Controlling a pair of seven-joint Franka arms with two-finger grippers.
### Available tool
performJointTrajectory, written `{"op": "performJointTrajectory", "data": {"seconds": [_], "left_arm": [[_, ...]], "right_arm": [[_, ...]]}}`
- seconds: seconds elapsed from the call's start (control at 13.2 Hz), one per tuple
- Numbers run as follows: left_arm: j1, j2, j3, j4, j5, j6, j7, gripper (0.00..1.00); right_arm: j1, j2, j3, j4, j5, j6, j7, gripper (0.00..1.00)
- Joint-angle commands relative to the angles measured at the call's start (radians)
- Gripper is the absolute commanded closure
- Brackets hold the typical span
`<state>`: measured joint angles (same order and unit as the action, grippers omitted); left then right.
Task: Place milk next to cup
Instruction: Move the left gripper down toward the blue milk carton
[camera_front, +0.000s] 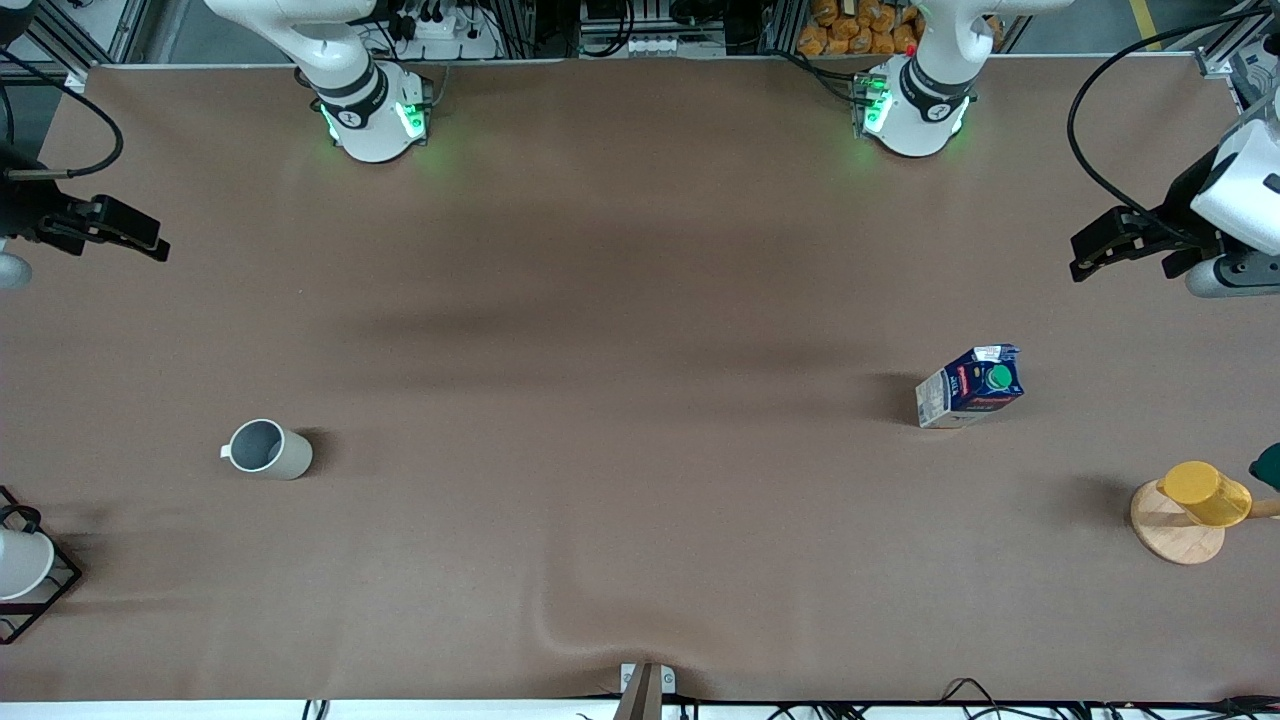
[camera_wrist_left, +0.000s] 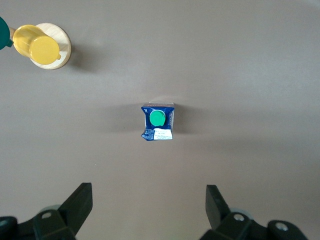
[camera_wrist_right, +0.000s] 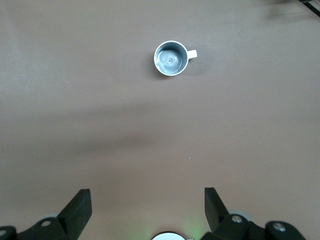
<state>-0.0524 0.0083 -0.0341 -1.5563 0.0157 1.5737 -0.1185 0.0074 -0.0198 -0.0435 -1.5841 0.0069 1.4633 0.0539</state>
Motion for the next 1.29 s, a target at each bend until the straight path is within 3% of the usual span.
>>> {"op": "performJointTrajectory", "data": {"seconds": [0.0, 0.38, 0.61, 0.83, 1.21], "left_arm": [[0.002, 0.009, 0.005, 0.028, -0.011, -0.021, 0.023, 0.00], [0.005, 0.045, 0.005, -0.007, -0.003, -0.006, 0.002, 0.00], [0.045, 0.024, 0.002, -0.212, -0.002, 0.228, 0.005, 0.00], [0.046, 0.050, -0.003, -0.330, -0.002, 0.424, 0.007, 0.00], [0.042, 0.136, -0.006, -0.358, -0.005, 0.485, -0.033, 0.00]], "right_arm": [[-0.010, -0.002, 0.010, 0.003, 0.005, 0.000, 0.015, 0.00], [-0.010, -0.002, 0.010, 0.001, 0.005, 0.000, 0.015, 0.00], [-0.010, -0.002, 0.010, 0.001, 0.005, 0.000, 0.015, 0.00], [-0.010, 0.000, 0.010, 0.003, 0.005, 0.000, 0.015, 0.00], [-0.006, 0.090, 0.010, 0.004, 0.005, 0.053, 0.014, 0.00]]}}
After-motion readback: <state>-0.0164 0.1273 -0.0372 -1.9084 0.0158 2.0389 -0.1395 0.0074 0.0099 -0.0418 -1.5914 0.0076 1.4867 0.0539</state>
